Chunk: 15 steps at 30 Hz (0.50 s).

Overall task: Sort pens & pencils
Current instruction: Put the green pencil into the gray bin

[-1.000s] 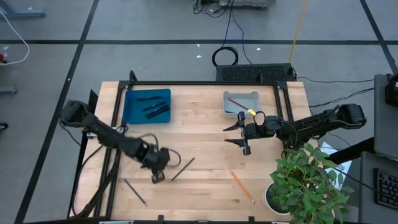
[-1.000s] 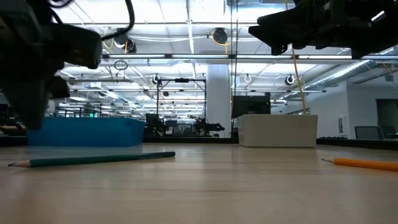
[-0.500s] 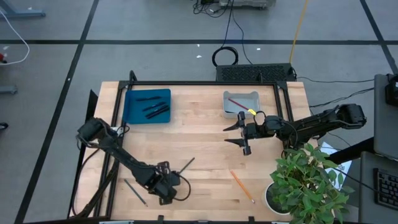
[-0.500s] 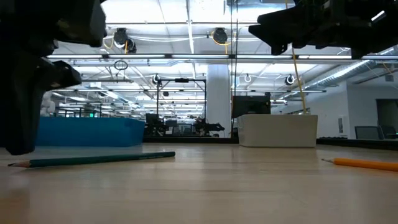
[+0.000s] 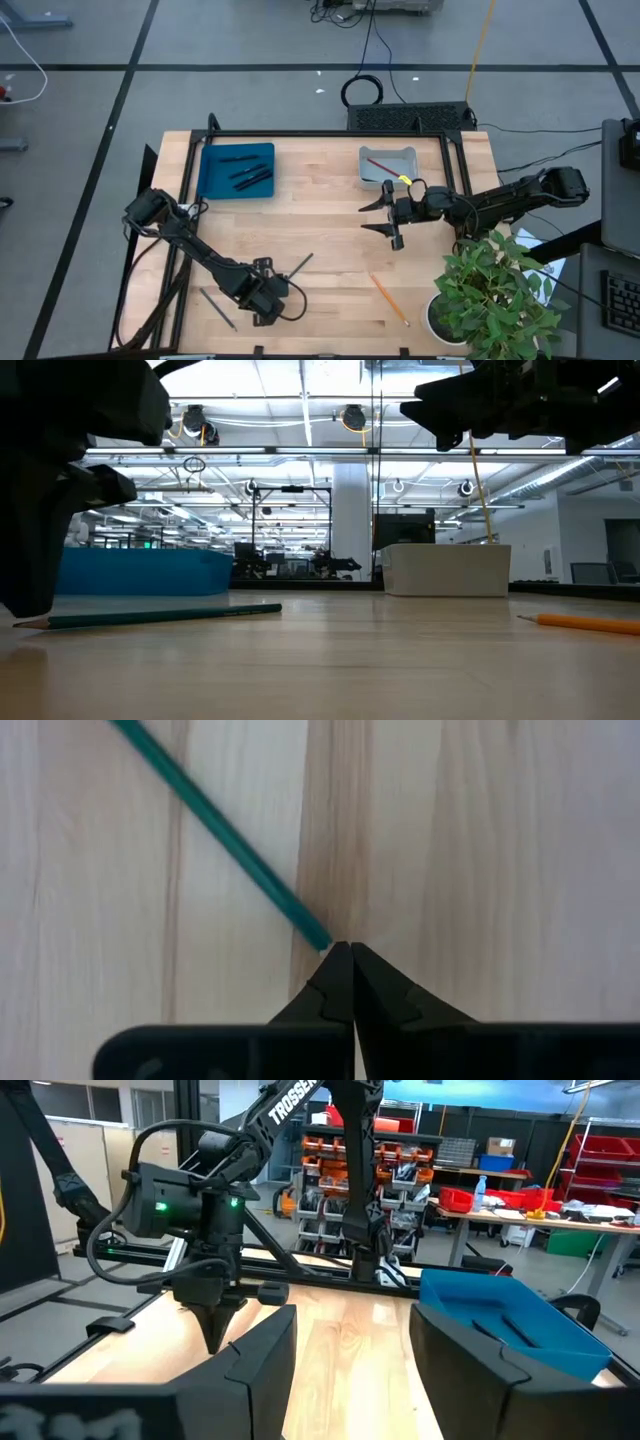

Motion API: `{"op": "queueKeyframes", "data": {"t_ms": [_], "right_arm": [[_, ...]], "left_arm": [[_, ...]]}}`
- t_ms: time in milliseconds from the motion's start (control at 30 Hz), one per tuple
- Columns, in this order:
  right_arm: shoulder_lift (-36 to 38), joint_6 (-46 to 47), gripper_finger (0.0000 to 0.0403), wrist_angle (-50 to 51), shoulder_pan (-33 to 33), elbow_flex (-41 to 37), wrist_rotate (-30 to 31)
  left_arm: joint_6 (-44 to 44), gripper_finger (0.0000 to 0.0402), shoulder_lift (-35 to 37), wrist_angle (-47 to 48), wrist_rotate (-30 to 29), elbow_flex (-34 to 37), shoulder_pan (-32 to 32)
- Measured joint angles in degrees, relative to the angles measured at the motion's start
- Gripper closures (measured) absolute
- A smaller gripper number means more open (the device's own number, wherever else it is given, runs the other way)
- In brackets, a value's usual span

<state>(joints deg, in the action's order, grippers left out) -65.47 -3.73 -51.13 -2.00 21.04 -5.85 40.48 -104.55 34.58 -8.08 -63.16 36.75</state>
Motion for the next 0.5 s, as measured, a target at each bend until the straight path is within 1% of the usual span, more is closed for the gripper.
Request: {"op": "queueKeyframes", "data": {"t_ms": [500], "right_arm": [[0.0, -0.1, 0.0218, 0.2, 0.0, 0.0, 0.0]], "left_arm": [[-2.8, 0.0401, 0.0, -0.1, 0.9, 0.0, -0.8]]}}
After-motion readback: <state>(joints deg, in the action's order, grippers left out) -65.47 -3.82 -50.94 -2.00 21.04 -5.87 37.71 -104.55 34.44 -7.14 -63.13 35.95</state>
